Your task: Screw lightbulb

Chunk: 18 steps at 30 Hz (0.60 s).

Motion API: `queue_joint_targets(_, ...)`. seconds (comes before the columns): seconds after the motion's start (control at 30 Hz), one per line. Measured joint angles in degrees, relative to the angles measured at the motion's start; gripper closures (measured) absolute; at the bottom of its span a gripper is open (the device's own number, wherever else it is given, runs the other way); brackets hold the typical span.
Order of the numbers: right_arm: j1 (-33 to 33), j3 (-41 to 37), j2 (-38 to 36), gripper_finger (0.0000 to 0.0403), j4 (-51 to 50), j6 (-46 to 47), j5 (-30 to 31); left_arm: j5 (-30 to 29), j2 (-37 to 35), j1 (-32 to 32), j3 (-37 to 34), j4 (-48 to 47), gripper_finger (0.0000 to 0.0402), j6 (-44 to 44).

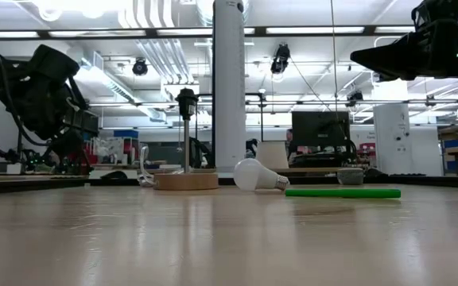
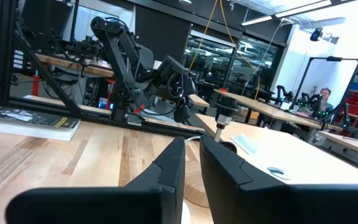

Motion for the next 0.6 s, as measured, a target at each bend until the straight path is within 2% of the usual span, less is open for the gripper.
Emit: queue_joint_targets(0.6,-0.01,-0.01,0.00,0.0333,0.00,0.00,0.00,0.00,0.00,0.01,0.00,-0.01,0.0401,0.00)
